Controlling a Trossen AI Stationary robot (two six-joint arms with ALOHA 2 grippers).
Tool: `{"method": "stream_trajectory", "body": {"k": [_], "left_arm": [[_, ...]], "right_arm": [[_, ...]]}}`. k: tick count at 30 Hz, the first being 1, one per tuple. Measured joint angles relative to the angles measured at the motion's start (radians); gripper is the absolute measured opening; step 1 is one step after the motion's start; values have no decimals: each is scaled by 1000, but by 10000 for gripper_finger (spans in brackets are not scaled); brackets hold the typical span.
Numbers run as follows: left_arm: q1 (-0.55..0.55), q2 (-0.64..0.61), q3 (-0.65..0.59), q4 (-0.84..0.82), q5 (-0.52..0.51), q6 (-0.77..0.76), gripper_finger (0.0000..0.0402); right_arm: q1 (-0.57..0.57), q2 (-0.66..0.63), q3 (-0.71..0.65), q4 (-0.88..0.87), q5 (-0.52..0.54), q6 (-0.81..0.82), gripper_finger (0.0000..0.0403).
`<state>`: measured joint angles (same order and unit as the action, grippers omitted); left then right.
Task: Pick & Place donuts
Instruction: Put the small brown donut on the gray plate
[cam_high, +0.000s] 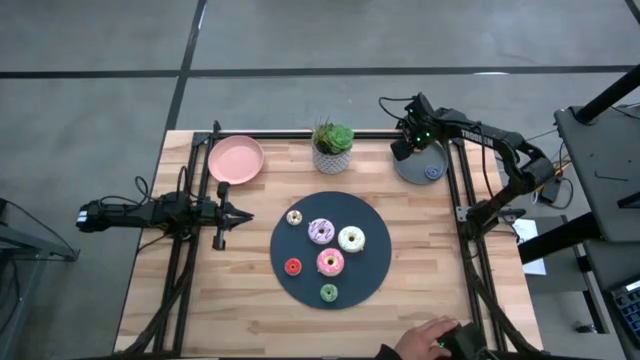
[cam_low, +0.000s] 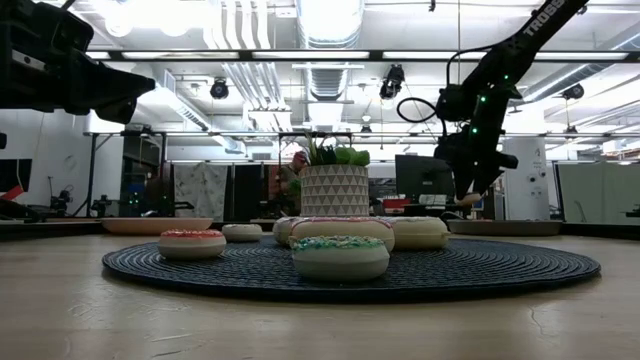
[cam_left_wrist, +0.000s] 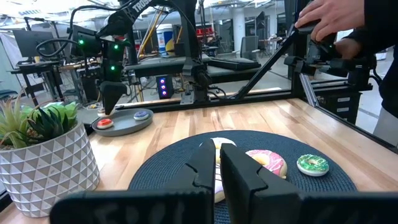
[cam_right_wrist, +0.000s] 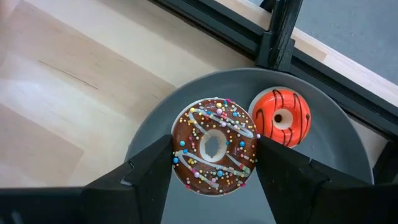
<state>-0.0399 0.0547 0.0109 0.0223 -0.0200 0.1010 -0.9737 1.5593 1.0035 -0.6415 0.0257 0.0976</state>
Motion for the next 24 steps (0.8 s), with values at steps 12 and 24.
{"method": "stream_trajectory", "body": {"k": [12,24], "left_arm": [[0,0,0,0,0,0,0],[0,0,0,0,0,0,0]], "right_arm": [[0,63,-1,25,-3,-18,210],[-6,141,-2,74,-2,-52,210]]}}
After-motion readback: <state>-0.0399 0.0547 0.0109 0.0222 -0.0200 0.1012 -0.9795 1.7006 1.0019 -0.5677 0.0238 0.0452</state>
